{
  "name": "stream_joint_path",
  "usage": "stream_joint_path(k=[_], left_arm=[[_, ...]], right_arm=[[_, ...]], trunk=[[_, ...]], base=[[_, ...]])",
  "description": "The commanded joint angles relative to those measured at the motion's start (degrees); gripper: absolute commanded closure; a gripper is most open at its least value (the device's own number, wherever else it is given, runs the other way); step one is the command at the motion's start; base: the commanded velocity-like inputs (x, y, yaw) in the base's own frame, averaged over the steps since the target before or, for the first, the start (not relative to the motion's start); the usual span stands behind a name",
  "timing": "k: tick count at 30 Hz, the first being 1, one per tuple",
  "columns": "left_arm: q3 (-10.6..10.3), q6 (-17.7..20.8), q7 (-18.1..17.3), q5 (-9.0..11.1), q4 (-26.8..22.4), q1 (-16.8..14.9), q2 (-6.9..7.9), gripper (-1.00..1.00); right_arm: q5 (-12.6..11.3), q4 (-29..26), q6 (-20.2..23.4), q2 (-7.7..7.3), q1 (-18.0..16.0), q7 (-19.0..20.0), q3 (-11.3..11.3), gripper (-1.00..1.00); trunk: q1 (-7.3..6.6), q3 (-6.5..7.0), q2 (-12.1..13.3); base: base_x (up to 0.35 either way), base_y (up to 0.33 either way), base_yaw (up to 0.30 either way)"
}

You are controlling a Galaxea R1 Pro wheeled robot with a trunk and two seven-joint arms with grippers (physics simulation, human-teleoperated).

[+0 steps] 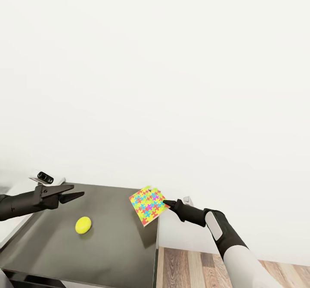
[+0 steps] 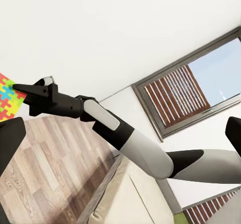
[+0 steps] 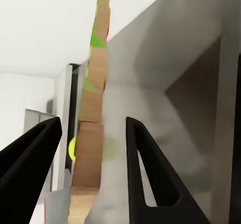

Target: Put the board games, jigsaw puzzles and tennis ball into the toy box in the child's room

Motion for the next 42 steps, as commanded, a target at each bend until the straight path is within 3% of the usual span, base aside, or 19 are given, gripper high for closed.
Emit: stream_joint_path(k=[1, 16, 42], left_arm=[[-0.1, 0.2, -0.2, 0.0, 0.0, -0.1, 0.04, -1.00], [-0.1, 0.2, -0.2, -0.3, 0.0, -0.1, 0.01, -1.00], [-0.1, 0.2, -0.1, -0.5, 0.0, -0.1, 0.01, -1.00]], right_arm=[[0.2, 0.0, 0.3, 0.04, 0.0, 0.2, -0.3, 1.00], [0.2, -0.1, 0.2, 0.01, 0.0, 1.4, -0.4, 1.00], [0.2, -0.1, -1.4, -0.39, 0.2, 3.8, -0.7, 1.00]], trunk=[[-0.22, 0.12, 0.4], [-3.52, 2.88, 6.4], [-9.23, 8.84, 16.8]], base=[[0.000, 0.000, 0.000], [0.000, 0.000, 0.004], [0.000, 0.000, 0.124]])
